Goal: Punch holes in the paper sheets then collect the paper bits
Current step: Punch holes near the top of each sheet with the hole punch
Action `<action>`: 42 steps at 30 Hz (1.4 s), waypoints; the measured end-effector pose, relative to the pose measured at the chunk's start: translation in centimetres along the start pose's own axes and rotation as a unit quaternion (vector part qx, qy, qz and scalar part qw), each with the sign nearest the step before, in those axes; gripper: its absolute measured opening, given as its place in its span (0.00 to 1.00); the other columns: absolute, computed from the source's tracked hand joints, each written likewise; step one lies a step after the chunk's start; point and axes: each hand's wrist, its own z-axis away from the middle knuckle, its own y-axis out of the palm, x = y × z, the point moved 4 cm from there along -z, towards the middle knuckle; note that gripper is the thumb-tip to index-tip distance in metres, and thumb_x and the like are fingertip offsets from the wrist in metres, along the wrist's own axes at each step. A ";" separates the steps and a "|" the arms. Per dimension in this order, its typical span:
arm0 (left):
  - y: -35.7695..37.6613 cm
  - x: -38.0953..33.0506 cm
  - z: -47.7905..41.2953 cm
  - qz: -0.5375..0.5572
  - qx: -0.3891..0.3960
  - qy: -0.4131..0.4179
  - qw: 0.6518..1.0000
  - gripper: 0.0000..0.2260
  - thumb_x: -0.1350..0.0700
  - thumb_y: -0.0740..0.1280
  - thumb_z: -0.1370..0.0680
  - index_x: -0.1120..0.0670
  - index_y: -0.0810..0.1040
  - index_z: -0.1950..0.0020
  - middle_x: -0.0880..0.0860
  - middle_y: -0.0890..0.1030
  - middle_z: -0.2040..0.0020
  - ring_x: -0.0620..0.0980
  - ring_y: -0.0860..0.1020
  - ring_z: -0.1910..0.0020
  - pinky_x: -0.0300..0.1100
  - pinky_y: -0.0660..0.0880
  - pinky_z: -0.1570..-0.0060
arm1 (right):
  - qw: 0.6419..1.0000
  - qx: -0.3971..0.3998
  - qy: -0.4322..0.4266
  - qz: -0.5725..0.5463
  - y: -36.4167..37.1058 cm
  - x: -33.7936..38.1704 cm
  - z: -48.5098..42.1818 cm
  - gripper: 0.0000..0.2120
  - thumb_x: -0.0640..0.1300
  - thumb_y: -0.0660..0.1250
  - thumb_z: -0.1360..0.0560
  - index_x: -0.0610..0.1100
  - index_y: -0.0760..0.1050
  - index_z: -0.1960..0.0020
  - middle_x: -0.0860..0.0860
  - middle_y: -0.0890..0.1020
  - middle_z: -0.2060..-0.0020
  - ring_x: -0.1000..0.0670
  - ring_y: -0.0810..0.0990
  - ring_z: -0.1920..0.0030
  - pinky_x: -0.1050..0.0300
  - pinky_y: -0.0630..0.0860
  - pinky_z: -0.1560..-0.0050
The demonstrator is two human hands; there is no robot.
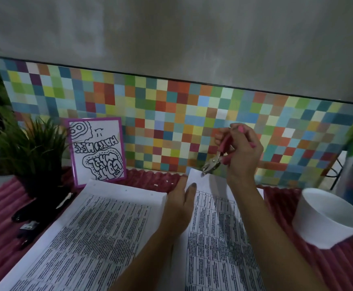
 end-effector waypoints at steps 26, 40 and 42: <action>0.4 -1.8 0.4 -0.056 0.023 -0.004 0.998 0.08 0.54 0.56 0.18 0.51 0.74 0.45 0.62 0.79 0.64 0.61 0.77 0.66 0.57 0.74 0.67 | 0.998 0.035 -0.018 -0.047 0.6 -1.9 -0.3 0.11 0.42 0.61 0.22 0.35 0.74 0.58 0.41 0.77 0.72 0.45 0.73 0.76 0.56 0.73 0.73; 0.1 -2.1 0.4 -0.068 0.010 -0.013 0.998 0.15 0.56 0.55 0.17 0.47 0.68 0.63 0.47 0.68 0.73 0.43 0.65 0.75 0.39 0.63 0.74 | 0.998 -0.001 -0.038 -0.047 0.6 -1.9 0.4 0.15 0.42 0.59 0.20 0.40 0.73 0.65 0.44 0.76 0.76 0.46 0.70 0.80 0.59 0.70 0.77; 0.2 -2.1 0.5 -0.079 0.016 -0.007 0.997 0.15 0.56 0.54 0.17 0.47 0.67 0.63 0.47 0.68 0.73 0.43 0.65 0.75 0.41 0.64 0.74 | 0.998 -0.006 -0.034 -0.049 0.5 -2.0 0.2 0.16 0.42 0.59 0.20 0.40 0.73 0.65 0.43 0.76 0.76 0.46 0.70 0.80 0.59 0.70 0.77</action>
